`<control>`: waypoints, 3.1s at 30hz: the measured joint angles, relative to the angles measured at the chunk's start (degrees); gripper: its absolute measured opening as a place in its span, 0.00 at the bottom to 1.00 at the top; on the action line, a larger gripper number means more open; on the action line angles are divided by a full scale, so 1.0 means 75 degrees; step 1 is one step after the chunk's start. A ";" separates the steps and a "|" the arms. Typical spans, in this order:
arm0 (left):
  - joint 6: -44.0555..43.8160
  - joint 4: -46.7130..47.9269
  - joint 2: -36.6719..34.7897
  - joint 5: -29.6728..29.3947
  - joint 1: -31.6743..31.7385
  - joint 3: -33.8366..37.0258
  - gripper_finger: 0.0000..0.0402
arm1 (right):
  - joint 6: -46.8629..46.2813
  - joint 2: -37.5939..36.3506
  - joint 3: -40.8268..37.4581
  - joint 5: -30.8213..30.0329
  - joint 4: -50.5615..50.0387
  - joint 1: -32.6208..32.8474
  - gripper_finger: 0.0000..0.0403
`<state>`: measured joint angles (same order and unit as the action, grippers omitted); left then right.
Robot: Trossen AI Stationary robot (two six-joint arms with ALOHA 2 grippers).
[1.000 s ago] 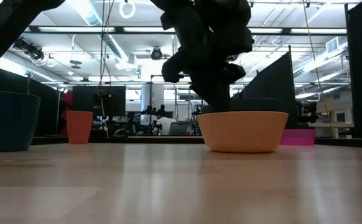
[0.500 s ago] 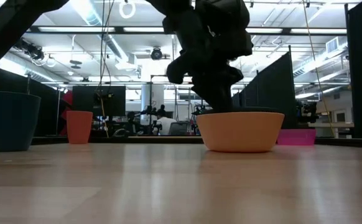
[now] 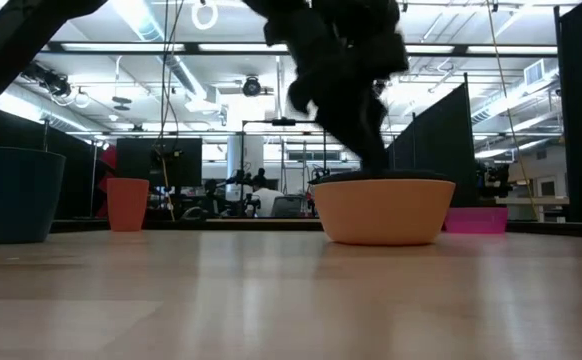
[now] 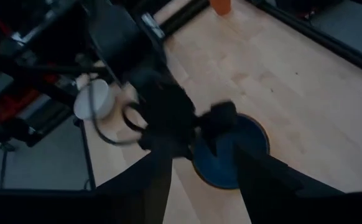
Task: Nest bowls inside each other
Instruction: Stack the blue bowl into the light orange bowl, then stack the white bowl into the blue bowl
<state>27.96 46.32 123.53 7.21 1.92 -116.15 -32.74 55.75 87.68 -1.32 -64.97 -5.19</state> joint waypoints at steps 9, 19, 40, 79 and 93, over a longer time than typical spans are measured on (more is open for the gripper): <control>-0.0441 0.0410 -0.0147 0.0284 0.0153 -0.1381 0.70 | -0.0008 -0.0092 0.0000 0.0042 -0.0418 0.0000 0.43; -0.1369 0.3055 -0.0150 0.2199 0.0448 -0.1814 0.74 | -0.0427 -0.0504 0.0003 0.0300 -0.1335 0.0036 0.40; -0.1844 0.0611 -0.1378 0.2426 0.0772 -0.1817 0.59 | -0.0461 -0.0553 0.0003 -0.0070 -0.1171 0.0647 0.41; -0.3133 -0.0849 -0.2508 0.0095 0.1829 -0.1473 0.26 | -0.0348 -0.0606 0.0003 -0.0465 -0.0959 0.0650 0.39; -0.4160 -0.5049 -0.3303 -0.0780 0.1719 0.1144 0.18 | -0.0230 -0.0612 0.0003 -0.0605 -0.0761 0.0650 0.38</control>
<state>-3.24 8.45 98.76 1.37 14.81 -107.57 -34.47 51.16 87.70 -5.86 -70.68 -0.32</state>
